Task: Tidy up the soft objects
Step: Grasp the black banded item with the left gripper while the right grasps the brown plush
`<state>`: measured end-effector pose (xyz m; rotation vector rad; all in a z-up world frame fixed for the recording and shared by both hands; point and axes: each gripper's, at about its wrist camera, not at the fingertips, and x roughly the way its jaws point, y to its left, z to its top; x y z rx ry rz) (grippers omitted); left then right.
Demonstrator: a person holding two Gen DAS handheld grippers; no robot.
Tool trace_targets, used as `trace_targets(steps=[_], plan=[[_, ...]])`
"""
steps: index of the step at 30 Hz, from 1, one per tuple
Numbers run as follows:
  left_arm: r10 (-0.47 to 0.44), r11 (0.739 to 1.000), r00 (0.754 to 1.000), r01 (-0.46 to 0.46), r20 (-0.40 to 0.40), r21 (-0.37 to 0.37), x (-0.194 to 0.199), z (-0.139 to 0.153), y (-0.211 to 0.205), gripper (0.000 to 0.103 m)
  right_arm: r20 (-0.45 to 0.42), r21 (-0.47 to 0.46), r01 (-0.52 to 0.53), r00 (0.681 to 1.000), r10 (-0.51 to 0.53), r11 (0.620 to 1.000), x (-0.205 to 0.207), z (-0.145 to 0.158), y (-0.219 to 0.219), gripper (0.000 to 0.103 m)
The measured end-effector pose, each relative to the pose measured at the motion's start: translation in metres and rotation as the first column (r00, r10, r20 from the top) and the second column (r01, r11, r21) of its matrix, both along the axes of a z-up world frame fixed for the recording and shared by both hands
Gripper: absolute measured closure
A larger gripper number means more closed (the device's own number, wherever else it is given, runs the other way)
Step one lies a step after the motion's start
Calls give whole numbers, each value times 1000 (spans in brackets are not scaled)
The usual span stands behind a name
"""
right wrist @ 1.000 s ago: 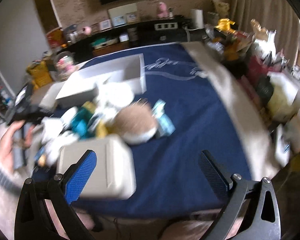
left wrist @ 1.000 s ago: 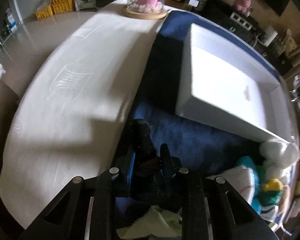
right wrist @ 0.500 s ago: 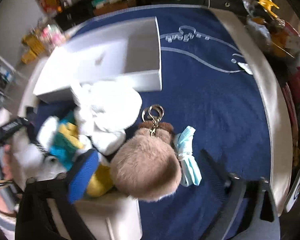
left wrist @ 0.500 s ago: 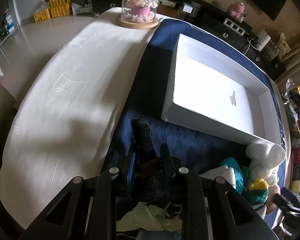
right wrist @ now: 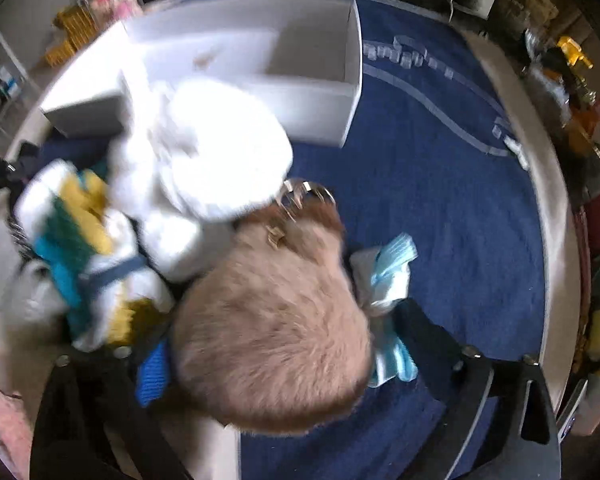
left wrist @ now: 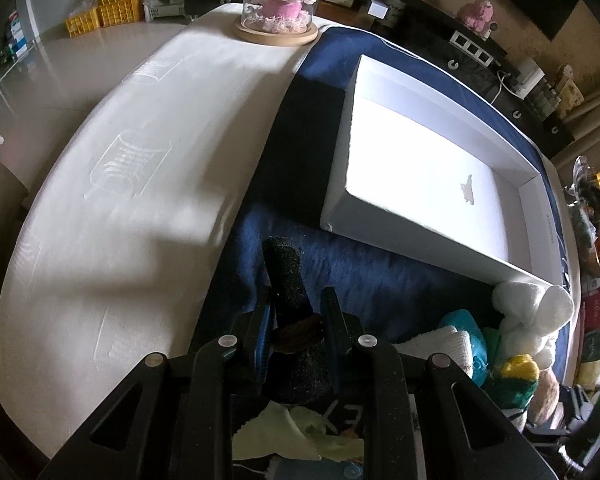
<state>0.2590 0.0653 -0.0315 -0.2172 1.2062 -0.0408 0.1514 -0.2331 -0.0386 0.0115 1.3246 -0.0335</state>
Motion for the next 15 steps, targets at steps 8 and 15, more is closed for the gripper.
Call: trace_targets(steps=[8, 15], plan=[[14, 1000, 1000, -14, -2, -7, 1, -1, 5, 81, 75, 167, 108, 990, -122, 980, -11, 22, -33, 0], [13, 1000, 1000, -13, -1, -6, -1, 0, 5, 81, 114, 435, 135, 972, -203, 890, -21, 48, -61, 0]])
